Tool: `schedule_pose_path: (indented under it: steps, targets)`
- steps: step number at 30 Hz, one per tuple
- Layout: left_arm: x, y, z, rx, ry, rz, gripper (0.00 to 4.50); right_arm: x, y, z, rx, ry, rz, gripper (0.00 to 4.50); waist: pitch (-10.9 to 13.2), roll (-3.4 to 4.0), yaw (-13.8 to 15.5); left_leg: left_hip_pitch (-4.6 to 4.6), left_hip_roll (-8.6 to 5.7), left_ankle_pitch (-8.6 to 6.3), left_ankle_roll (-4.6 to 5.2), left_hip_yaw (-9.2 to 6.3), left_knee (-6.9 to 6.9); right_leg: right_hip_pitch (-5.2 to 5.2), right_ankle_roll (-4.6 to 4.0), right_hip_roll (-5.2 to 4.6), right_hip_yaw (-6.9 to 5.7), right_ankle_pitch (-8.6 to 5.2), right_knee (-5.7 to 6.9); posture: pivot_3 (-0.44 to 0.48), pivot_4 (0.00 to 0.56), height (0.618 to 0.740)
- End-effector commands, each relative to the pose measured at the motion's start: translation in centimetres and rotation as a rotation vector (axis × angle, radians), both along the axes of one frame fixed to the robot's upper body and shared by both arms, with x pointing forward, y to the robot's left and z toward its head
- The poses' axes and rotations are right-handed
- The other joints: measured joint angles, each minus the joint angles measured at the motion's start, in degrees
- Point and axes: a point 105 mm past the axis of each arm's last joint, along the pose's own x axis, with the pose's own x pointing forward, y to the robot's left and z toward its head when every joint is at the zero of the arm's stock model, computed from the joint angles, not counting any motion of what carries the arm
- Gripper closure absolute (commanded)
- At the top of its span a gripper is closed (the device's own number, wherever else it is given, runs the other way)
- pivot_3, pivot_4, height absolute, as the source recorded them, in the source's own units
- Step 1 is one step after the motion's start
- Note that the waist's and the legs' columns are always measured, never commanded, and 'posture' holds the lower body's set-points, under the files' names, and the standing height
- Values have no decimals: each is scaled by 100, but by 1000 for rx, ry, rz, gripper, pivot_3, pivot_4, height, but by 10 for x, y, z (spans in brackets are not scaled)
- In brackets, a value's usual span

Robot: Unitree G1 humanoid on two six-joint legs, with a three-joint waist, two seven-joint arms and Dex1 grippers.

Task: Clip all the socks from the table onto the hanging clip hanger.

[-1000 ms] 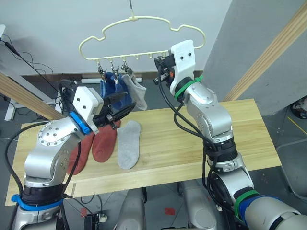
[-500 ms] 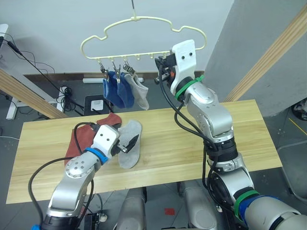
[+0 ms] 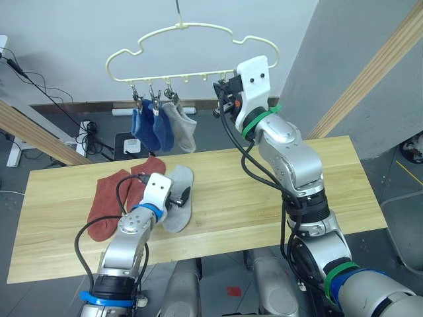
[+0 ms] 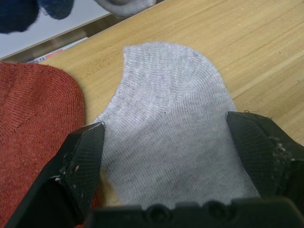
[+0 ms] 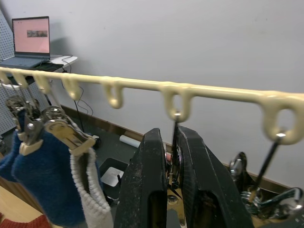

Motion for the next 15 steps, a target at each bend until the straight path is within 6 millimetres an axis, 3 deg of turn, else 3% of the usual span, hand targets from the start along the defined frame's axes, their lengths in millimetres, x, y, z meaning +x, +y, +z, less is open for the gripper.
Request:
schedule_pose_path:
  steps: [1,5,15]
  targets:
    - [-7,0,-15,43,51,-6,589,-12,5,13,24,-52,41,4437,0,0,0,0,0,0,0,0,0,0,0,0,0,0,0,-137,376,740]
    - [-9,3,-19,64,60,-2,1615,-12,6,13,25,-51,42,4437,0,0,-1,2,0,0,0,0,0,1,0,0,0,1,0,-135,376,740]
    - [-15,7,-20,172,33,-65,3546,-14,7,13,26,-48,48,4437,0,0,-11,3,1,0,0,1,0,0,0,1,1,1,-1,-139,379,740]
